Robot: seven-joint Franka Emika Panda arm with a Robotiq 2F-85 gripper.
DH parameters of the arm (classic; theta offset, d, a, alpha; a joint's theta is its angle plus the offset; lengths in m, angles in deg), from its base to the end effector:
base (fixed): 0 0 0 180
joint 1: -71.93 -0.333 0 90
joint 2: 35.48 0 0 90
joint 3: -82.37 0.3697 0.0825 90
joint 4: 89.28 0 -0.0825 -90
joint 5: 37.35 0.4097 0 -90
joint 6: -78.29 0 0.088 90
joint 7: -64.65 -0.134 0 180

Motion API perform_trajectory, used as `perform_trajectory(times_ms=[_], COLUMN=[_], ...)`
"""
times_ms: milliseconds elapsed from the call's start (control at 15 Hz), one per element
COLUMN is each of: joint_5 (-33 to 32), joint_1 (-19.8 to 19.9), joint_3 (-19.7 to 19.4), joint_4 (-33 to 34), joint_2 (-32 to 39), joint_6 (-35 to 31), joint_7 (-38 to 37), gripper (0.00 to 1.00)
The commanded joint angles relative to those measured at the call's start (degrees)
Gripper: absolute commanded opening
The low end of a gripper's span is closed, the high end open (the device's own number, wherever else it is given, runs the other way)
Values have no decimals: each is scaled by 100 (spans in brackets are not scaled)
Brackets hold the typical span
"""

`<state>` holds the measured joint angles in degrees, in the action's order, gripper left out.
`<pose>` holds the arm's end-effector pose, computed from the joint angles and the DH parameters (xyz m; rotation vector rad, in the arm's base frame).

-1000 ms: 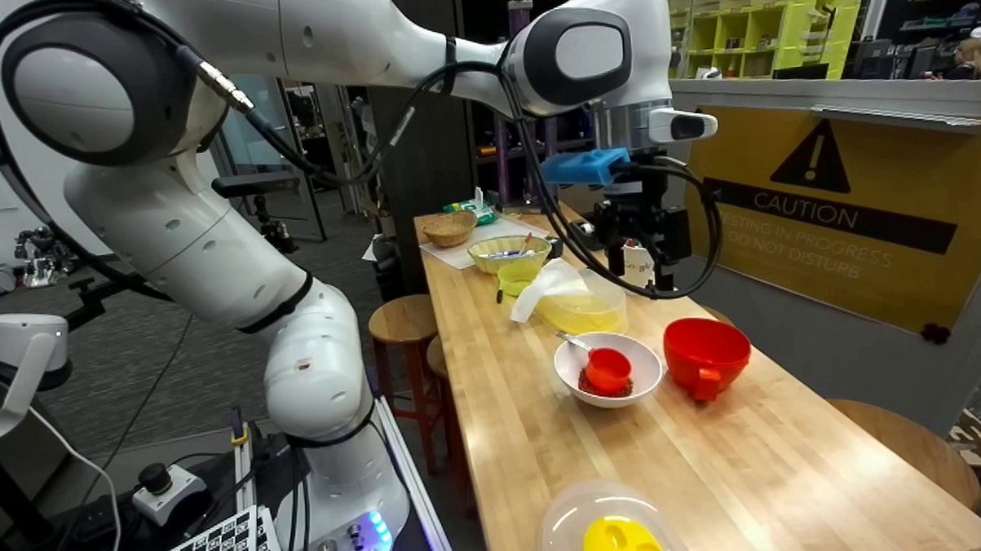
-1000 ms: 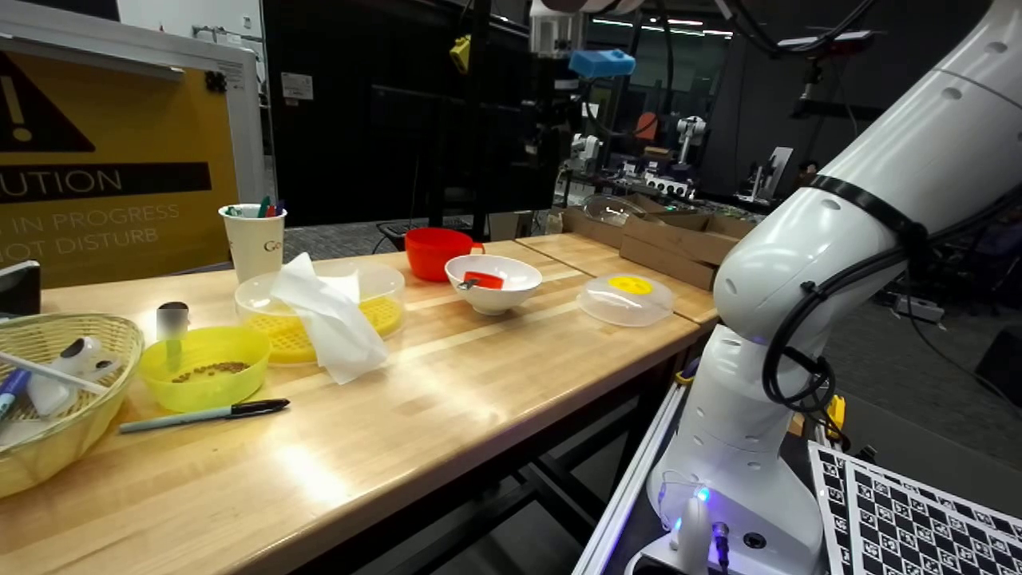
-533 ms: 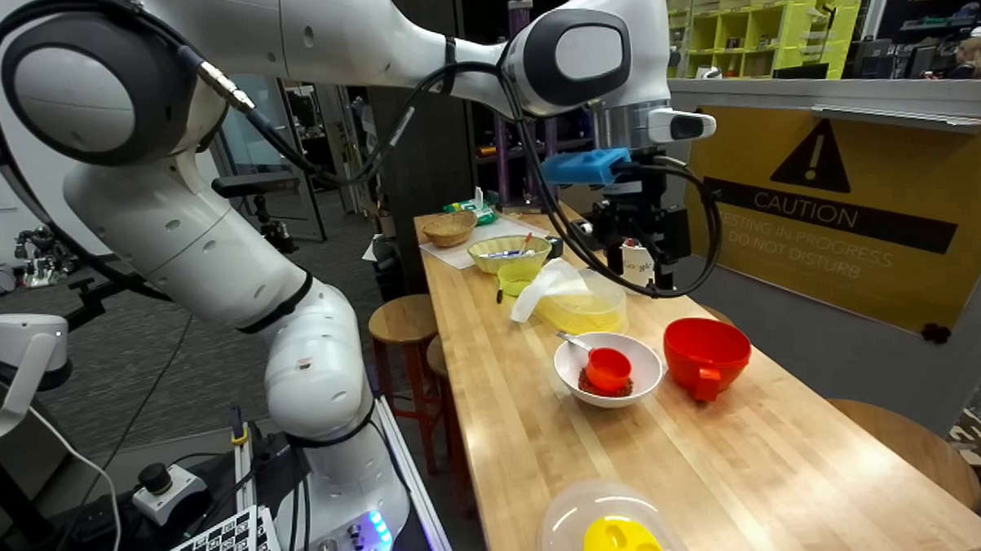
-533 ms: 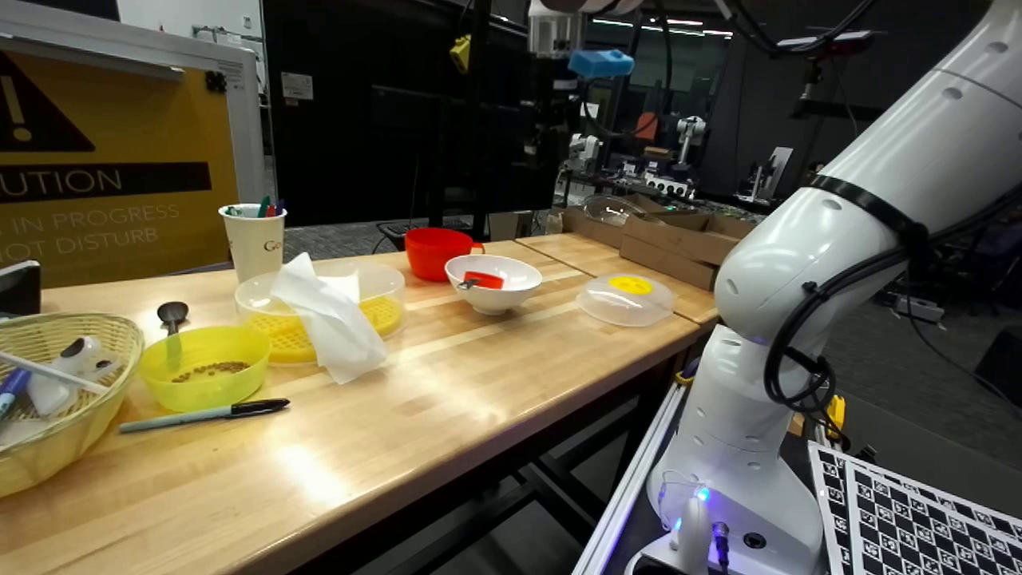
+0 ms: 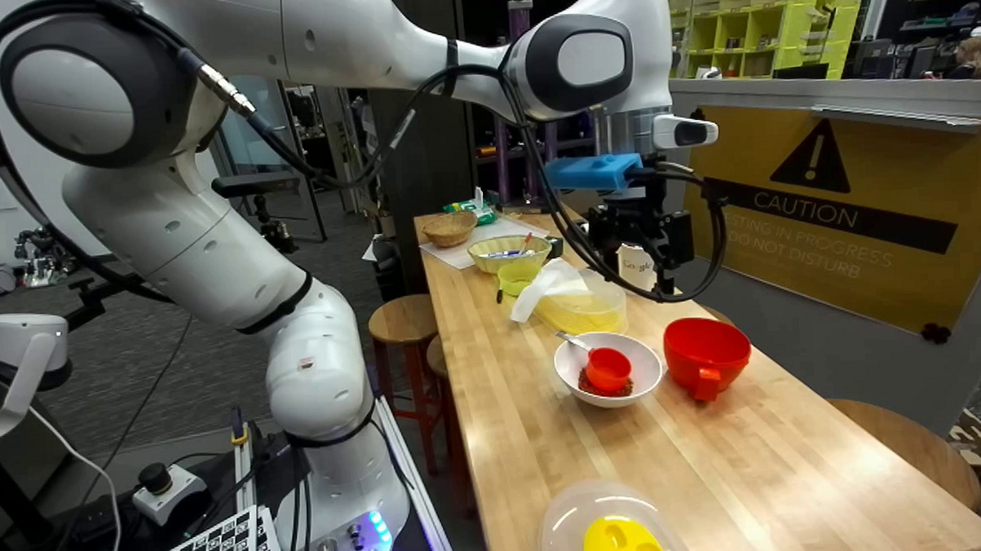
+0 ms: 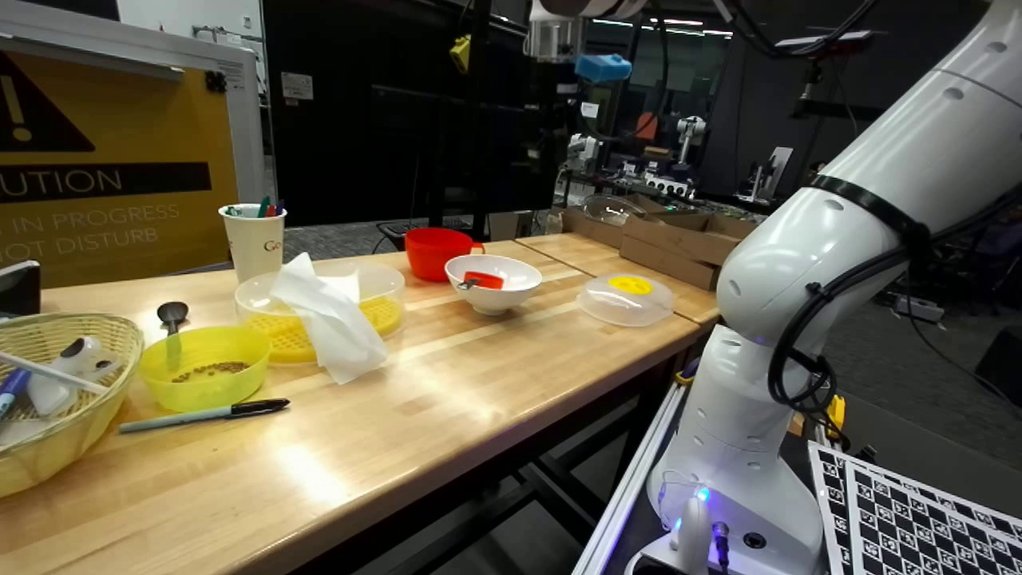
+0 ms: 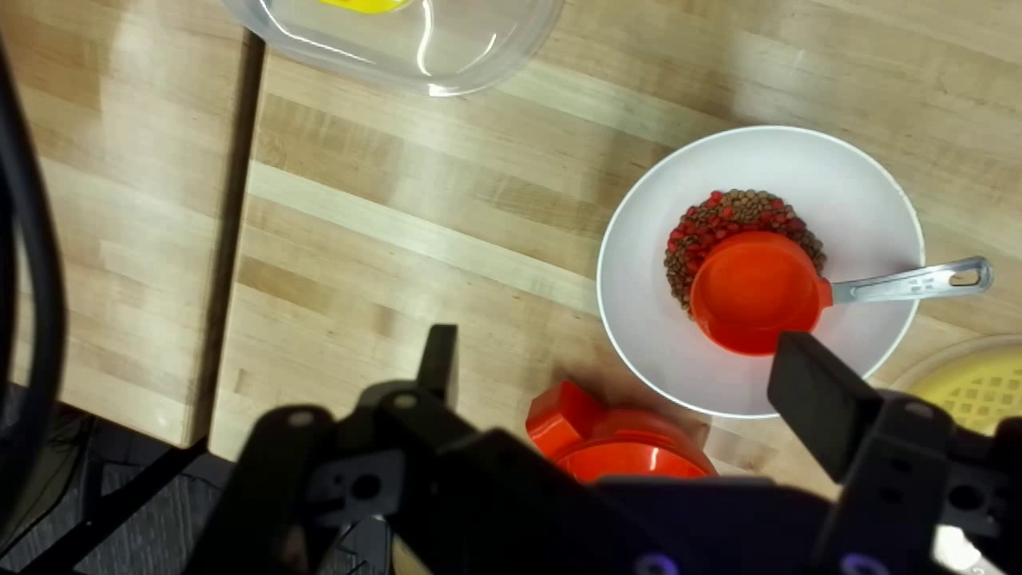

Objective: Use the white napkin to wipe the counter.

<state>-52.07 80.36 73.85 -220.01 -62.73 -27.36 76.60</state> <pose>0.3888 -0.1551 0.5528 2.9577 -0.0101 -0.0139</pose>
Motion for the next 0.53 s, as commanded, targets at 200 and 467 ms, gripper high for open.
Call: perform_trajectory(times_ms=[200,467], joint_5=[74,59], joint_1=[-94,-357], joint_3=[-129,-293], joint_4=[-117,-202], joint_2=[-73,-156], joint_6=[-196,-220], joint_7=[226,1490], gripper=[100,100])
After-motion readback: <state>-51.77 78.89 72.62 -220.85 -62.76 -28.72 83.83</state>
